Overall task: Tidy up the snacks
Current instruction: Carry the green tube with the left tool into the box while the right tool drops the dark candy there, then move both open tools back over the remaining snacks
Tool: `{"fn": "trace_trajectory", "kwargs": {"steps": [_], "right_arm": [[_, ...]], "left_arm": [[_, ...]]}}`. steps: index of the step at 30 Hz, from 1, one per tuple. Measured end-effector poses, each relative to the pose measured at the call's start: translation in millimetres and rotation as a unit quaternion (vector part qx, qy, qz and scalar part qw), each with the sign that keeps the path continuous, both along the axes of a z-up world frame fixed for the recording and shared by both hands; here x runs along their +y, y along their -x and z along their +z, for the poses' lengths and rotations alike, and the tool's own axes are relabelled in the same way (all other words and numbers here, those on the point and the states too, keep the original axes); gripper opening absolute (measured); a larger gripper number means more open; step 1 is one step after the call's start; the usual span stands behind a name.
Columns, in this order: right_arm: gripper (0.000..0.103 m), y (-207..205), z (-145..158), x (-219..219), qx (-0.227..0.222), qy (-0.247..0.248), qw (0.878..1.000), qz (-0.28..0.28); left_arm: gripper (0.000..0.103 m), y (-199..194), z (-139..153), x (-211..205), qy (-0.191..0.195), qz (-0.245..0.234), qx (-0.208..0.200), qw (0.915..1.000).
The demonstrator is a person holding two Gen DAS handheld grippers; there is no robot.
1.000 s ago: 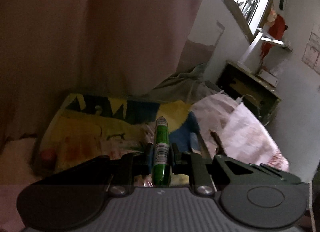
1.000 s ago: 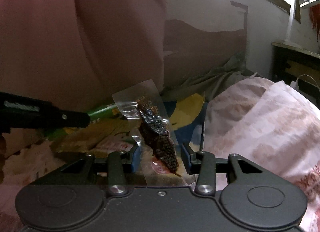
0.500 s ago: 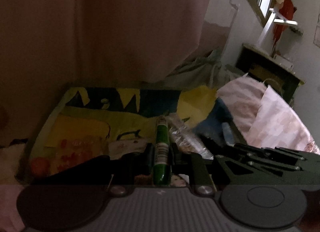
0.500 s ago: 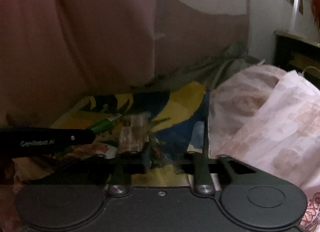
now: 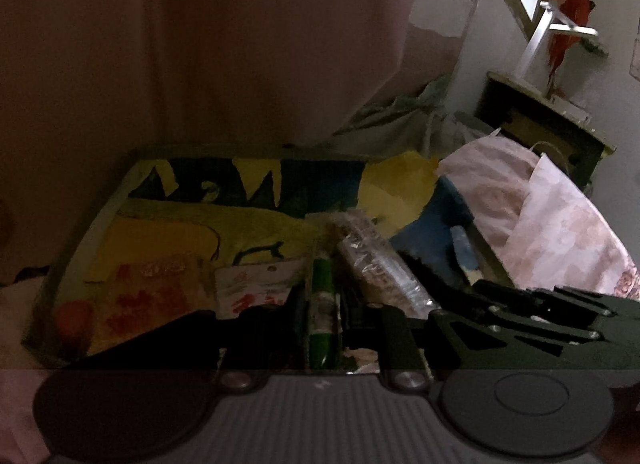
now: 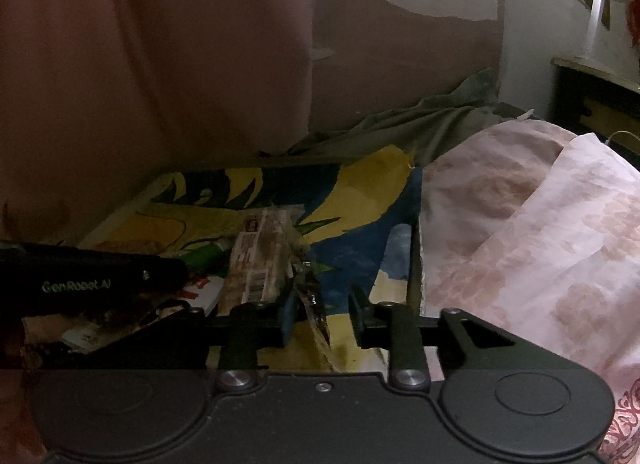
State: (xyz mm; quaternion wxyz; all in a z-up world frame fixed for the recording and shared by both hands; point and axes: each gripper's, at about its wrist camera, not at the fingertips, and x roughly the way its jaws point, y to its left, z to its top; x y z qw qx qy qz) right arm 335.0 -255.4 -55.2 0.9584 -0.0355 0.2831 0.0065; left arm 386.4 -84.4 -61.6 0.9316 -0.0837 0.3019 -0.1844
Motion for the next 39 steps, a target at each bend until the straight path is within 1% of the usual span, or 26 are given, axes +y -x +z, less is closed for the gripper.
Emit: {"fn": "trace_trajectory", "kwargs": {"steps": [1, 3, 5, 8, 10, 11, 12, 13, 14, 16, 18, 19, 21, 26, 30, 32, 39], "right_arm": [[0.036, 1.5, 1.4, -0.9, -0.003, -0.001, 1.000, -0.001], [0.041, 5.6, 5.3, -3.2, -0.008, -0.004, 1.000, -0.002], [0.046, 10.1, 10.8, -4.9, -0.015, -0.007, 1.000, -0.005], [0.057, 20.0, 21.5, -7.7, -0.030, -0.015, 0.999, -0.011], [0.062, 28.5, 29.6, -9.8, -0.041, -0.020, 0.999, -0.014], [0.063, 32.5, 33.6, -10.7, -0.045, -0.023, 0.999, -0.015], [0.068, 36.8, 37.7, -11.6, -0.050, -0.026, 0.998, -0.017], [0.072, 41.3, 42.2, -12.6, -0.056, -0.028, 0.998, -0.018], [0.073, 45.6, 46.3, -13.4, -0.061, -0.030, 0.997, -0.019], [0.079, 56.1, 54.9, -15.5, -0.071, -0.036, 0.997, -0.021], [0.083, 66.6, 62.7, -17.5, -0.079, -0.040, 0.996, -0.023], [0.085, 72.7, 66.8, -18.4, -0.083, -0.042, 0.995, -0.023], [0.090, 84.4, 74.7, -19.1, -0.093, -0.044, 0.994, -0.024], [0.101, 115.4, 92.3, -20.5, -0.120, -0.054, 0.991, -0.025], [0.102, 141.3, 101.7, -18.3, -0.133, -0.061, 0.989, -0.029], [0.102, 152.5, 103.9, -17.3, -0.133, -0.064, 0.989, -0.031], [0.102, 191.9, 104.2, -5.9, -0.134, -0.053, 0.989, -0.040]], "left_arm": [[0.027, 0.9, 1.7, 0.5, 0.003, 0.000, -0.001, 1.0000], [0.041, 3.6, 5.9, 2.7, 0.012, 0.002, -0.005, 0.9999], [0.049, 6.9, 10.5, 4.1, 0.015, 0.008, -0.012, 0.9998], [0.061, 13.4, 19.2, 6.6, 0.016, 0.017, -0.024, 0.9994], [0.067, 19.2, 26.5, 8.0, 0.017, 0.023, -0.032, 0.9991], [0.073, 22.5, 30.2, 8.9, 0.017, 0.025, -0.036, 0.9989], [0.080, 26.9, 34.5, 9.6, 0.016, 0.029, -0.042, 0.9986], [0.083, 31.5, 38.6, 10.4, 0.014, 0.033, -0.050, 0.9981], [0.087, 35.8, 42.8, 11.0, 0.012, 0.036, -0.057, 0.9977], [0.091, 45.2, 52.6, 12.6, 0.006, 0.039, -0.070, 0.9968], [0.101, 55.2, 62.2, 15.2, 0.006, 0.044, -0.082, 0.9956], [0.103, 60.3, 66.4, 16.8, 0.006, 0.049, -0.088, 0.9949], [0.103, 71.1, 74.9, 19.9, 0.006, 0.057, -0.099, 0.9934], [0.103, 95.6, 91.1, 26.4, -0.008, 0.060, -0.110, 0.9921], [0.103, 117.4, 96.7, 32.1, -0.011, 0.065, -0.110, 0.9917], [0.103, 128.2, 98.4, 34.5, -0.016, 0.067, -0.108, 0.9918], [0.103, 170.6, 100.9, 44.6, -0.024, 0.078, -0.108, 0.9908]]}}
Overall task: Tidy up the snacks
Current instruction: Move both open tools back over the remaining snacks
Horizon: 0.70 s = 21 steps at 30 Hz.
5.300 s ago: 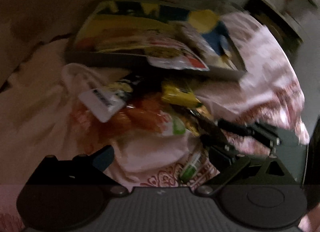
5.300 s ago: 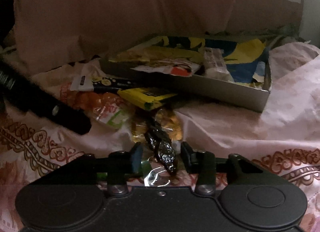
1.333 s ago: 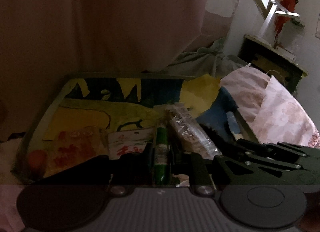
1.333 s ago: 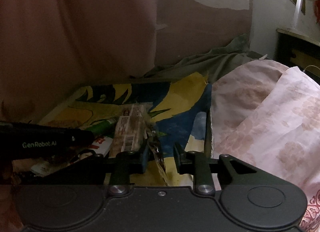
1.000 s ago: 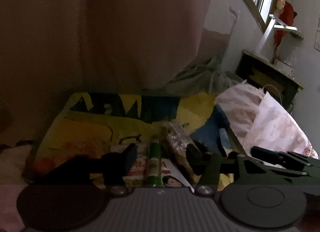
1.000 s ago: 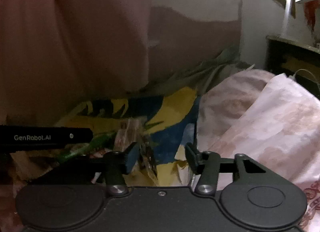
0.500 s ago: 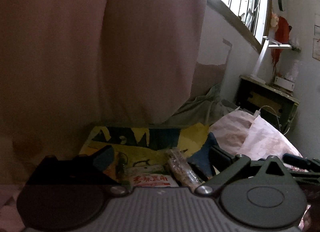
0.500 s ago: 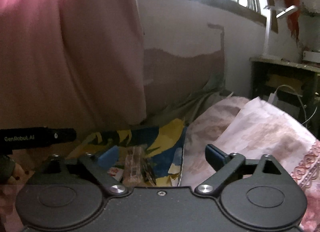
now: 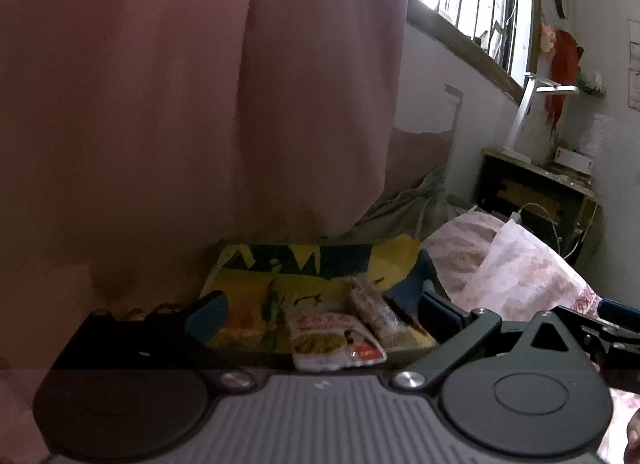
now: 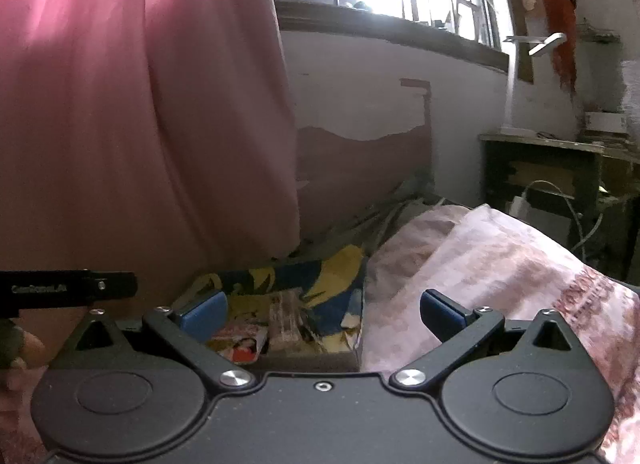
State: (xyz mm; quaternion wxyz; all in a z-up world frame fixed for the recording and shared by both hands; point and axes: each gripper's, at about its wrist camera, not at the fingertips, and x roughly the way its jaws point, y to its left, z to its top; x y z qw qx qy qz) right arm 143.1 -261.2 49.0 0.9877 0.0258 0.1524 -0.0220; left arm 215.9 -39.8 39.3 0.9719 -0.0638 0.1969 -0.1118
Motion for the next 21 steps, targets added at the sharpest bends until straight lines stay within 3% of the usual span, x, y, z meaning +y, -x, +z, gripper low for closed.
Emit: {"fn": "trace_trajectory", "kwargs": {"steps": [13, 21], "right_arm": [[0.102, 64.7, -17.9, 32.2, 0.022, 0.022, 0.999, 0.013], [0.102, 91.2, -37.5, 53.9, 0.081, 0.051, 0.995, 0.009]], "left_arm": [[0.103, 75.8, -18.9, 14.7, -0.056, 0.038, 0.044, 0.9967], [0.103, 117.1, -38.3, 30.1, -0.091, 0.079, 0.100, 0.9876]]}}
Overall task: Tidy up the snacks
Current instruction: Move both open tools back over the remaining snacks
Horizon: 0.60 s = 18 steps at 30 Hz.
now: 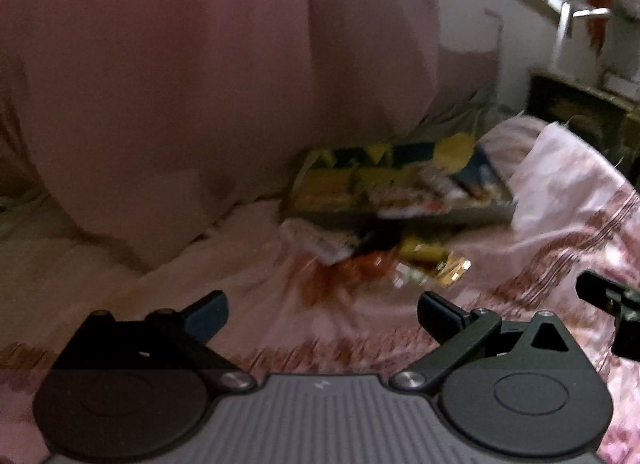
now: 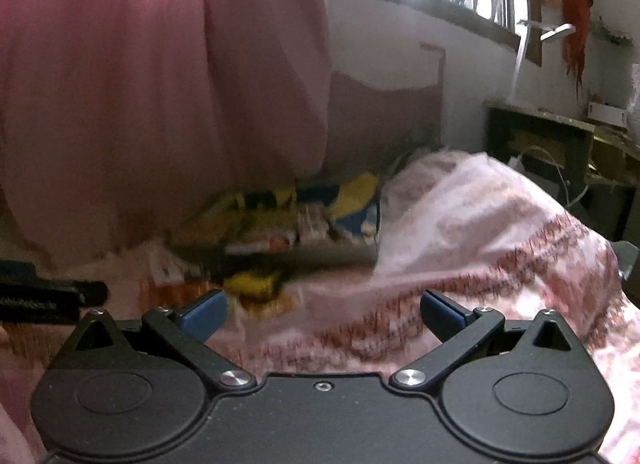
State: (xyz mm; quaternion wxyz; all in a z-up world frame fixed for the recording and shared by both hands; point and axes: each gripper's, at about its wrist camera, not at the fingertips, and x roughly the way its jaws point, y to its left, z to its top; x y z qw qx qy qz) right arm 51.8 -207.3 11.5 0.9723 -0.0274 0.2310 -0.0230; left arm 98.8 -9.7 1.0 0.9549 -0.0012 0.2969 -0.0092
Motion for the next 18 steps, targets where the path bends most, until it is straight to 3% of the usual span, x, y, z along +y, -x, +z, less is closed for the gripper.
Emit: {"fn": "trace_trajectory", "kwargs": {"steps": [7, 18], "right_arm": [[0.102, 5.8, -25.5, 14.2, 0.069, 0.038, 0.997, 0.011], [0.102, -1.7, -40.8, 27.9, 0.111, 0.044, 0.992, 0.035]], "left_arm": [[0.103, 11.1, -2.7, 2.1, -0.038, 0.032, 0.026, 0.9985], [0.103, -3.4, -15.2, 3.9, -0.064, 0.052, 0.078, 0.9935]]}}
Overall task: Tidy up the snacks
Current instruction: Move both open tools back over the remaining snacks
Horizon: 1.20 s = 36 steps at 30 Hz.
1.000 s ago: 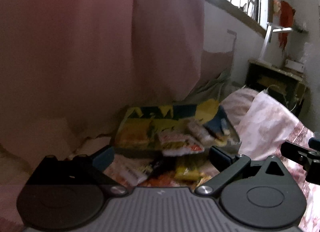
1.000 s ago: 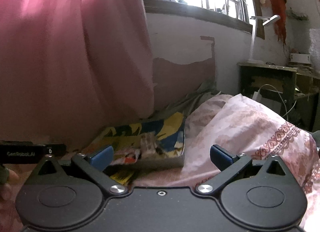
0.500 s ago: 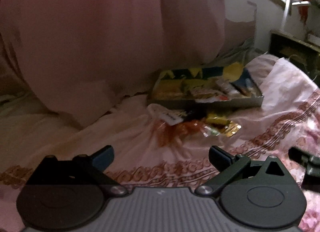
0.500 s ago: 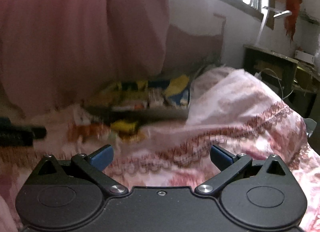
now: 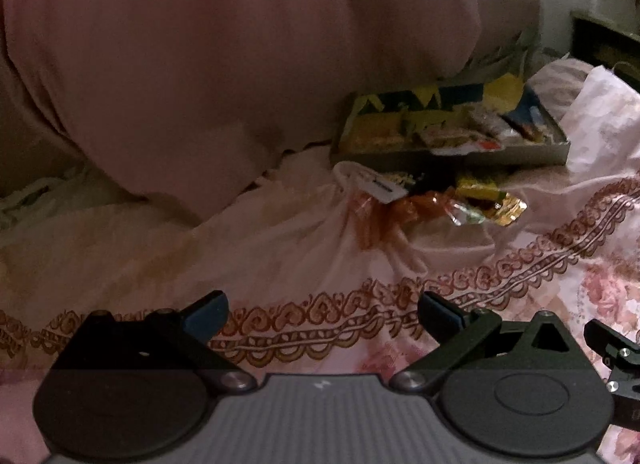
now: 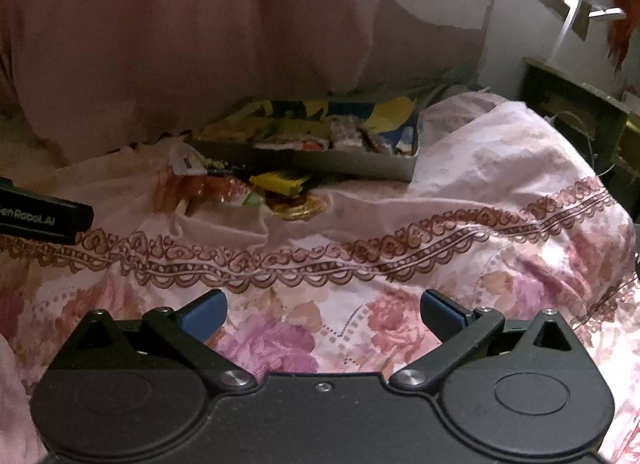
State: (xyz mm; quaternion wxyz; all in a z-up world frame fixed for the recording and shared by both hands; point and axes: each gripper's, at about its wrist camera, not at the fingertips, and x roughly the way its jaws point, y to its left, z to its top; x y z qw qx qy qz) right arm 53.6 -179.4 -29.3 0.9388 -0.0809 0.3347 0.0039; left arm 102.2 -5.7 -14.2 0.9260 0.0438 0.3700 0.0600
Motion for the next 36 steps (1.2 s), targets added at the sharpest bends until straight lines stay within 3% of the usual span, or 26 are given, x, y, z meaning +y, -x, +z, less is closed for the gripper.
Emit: {"fn": "trace_trajectory", "kwargs": {"steps": [16, 26, 36], "right_arm": [[0.102, -32.0, -7.2, -6.2, 0.042, -0.035, 0.998, -0.003], [0.102, -63.0, -4.5, -21.1, 0.043, -0.087, 0.995, -0.007], [0.102, -92.5, -12.8, -22.8, 0.035, -0.072, 0.997, 0.016]], "left_arm": [[0.103, -40.4, -11.5, 12.6, 0.043, -0.008, 0.076, 0.9961], [0.103, -77.1, -7.1, 13.1, 0.016, -0.023, 0.067, 0.9973], [0.103, -124.7, -12.2, -0.9, -0.003, -0.069, 0.062, 0.9957]]}}
